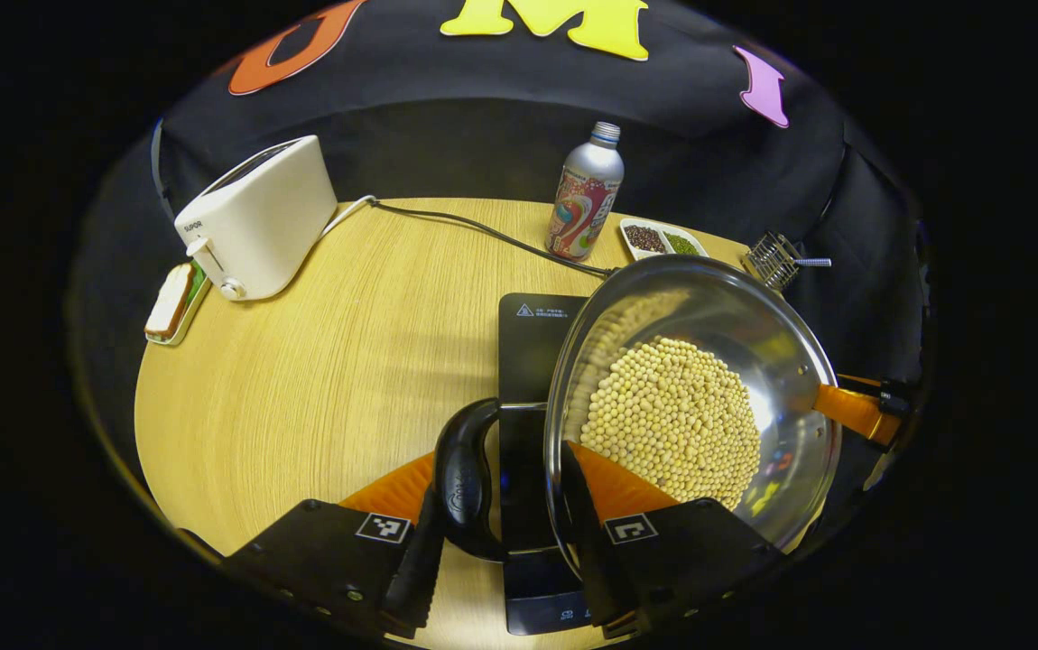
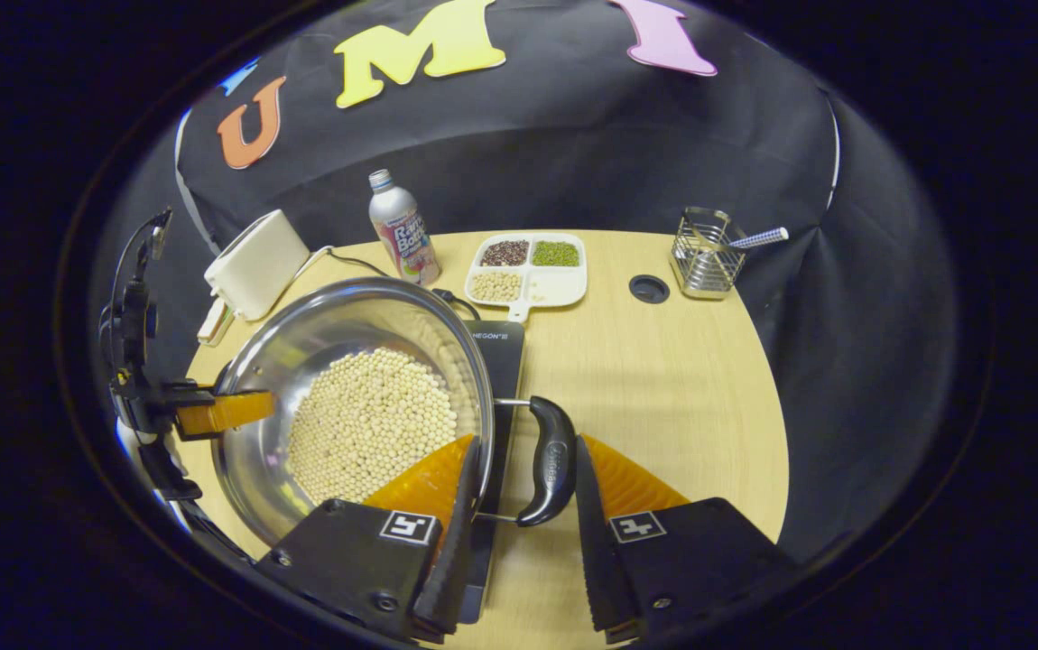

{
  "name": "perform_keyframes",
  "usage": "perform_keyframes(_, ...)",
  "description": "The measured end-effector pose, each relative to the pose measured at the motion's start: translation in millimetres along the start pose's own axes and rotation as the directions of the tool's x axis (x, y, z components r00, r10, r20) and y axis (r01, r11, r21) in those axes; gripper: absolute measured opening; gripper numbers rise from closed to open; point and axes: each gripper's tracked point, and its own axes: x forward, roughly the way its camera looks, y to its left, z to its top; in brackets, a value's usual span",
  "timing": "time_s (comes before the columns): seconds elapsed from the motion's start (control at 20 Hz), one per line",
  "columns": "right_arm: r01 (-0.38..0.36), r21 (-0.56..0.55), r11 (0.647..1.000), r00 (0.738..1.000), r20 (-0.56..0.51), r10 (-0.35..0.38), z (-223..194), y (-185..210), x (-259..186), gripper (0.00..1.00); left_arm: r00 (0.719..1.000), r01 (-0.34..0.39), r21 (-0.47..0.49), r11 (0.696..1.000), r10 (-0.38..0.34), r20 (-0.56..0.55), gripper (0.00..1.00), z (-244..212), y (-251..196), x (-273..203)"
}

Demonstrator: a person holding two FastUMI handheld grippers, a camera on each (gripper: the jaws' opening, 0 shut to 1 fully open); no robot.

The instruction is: First push the handle of the pot to place it horizontally, then grasp the pot with both hands and set it on the induction cooktop.

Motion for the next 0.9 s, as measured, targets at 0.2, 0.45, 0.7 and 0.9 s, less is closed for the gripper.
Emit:
perform_keyframes(0.2,0.017,-0.003,1.000,0.999,0.030,-0.017,-1.7,-0.7,1.3,0.54,1.000,0.006,0.008,1.000,-0.006,0.000,0.63,2.2,0.2,3.3)
perform_keyframes(0.45,0.030,0.007,1.000,0.999,0.044,-0.030,-2.2,-1.6,1.0,0.54,1.000,0.009,0.010,1.000,-0.009,-0.008,0.63,4.6,-0.3,4.9)
perform_keyframes(0.7,0.013,0.027,1.000,0.997,0.078,-0.015,0.0,-2.1,1.5,0.58,1.000,0.002,0.010,1.000,-0.002,-0.009,0.66,2.9,0.2,3.0)
perform_keyframes(0.9,0.001,0.030,1.000,0.998,0.070,-0.004,-5.7,-3.8,-5.6,0.77,0.995,-0.069,0.063,0.996,0.063,0.082,0.97,9.7,15.6,-9.7)
